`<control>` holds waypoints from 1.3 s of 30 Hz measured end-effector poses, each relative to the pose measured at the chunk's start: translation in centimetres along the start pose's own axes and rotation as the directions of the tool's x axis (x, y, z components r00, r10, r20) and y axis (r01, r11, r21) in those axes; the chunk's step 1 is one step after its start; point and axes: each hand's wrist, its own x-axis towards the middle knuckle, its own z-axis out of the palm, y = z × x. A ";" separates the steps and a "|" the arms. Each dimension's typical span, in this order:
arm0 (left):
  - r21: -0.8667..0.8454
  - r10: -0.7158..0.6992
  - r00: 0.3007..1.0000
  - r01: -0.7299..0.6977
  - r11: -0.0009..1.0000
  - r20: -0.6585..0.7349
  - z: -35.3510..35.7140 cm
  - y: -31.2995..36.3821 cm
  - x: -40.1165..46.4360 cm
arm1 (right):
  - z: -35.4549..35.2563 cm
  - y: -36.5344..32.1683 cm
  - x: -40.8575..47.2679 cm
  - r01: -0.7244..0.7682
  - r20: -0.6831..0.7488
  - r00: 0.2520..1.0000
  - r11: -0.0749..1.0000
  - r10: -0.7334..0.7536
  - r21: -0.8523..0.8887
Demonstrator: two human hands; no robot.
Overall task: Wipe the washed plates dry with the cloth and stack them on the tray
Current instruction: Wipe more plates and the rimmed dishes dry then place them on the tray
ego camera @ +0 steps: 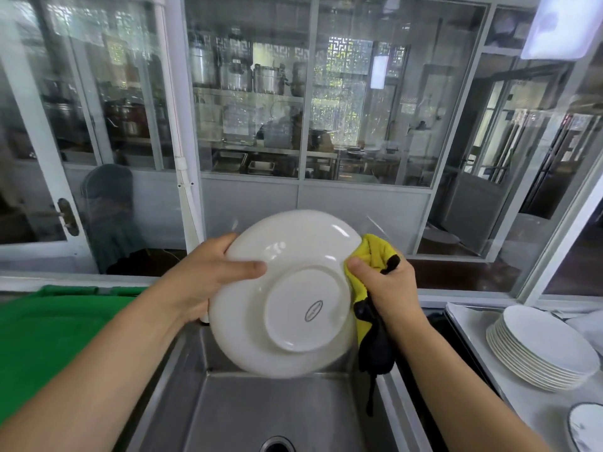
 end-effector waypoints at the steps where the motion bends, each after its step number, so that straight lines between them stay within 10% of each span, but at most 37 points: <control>1: 0.032 -0.013 1.000 0.013 0.999 0.002 0.2 -0.1 0.0 | -0.1 0.1 0.1 0.044 0.035 0.998 0.998 -0.042 -0.039; 6: 0.077 0.055 0.996 -0.049 0.996 -0.076 1.2 -1.2 -0.2 | -0.2 -2.0 0.9 0.326 0.231 0.936 0.902 -0.265 -0.285; 12: 0.117 0.119 0.992 -0.114 0.987 -0.035 3.8 -1.9 0.0 | 3.1 -5.9 1.5 0.779 0.631 0.622 0.289 -0.463 -0.556; 14: 0.074 0.129 0.990 -0.125 0.989 -0.049 4.1 -1.9 -0.2 | 3.3 -6.3 1.6 0.818 0.674 0.568 0.231 -0.473 -0.527; 23: -0.002 0.177 0.962 -0.182 0.983 -0.209 3.1 -1.1 -0.9 | 0.8 -1.2 1.3 0.214 0.046 0.977 0.969 -0.210 -0.121; 31: -0.232 0.270 0.928 -0.330 0.915 -0.257 3.3 -2.1 -0.6 | 2.7 2.6 -0.7 -0.125 -0.216 0.942 0.869 0.255 0.479; 39: -0.065 0.037 0.998 -0.040 0.997 -0.042 0.5 -0.4 0.2 | 0.4 0.5 0.3 -0.024 -0.042 0.999 0.998 0.026 0.051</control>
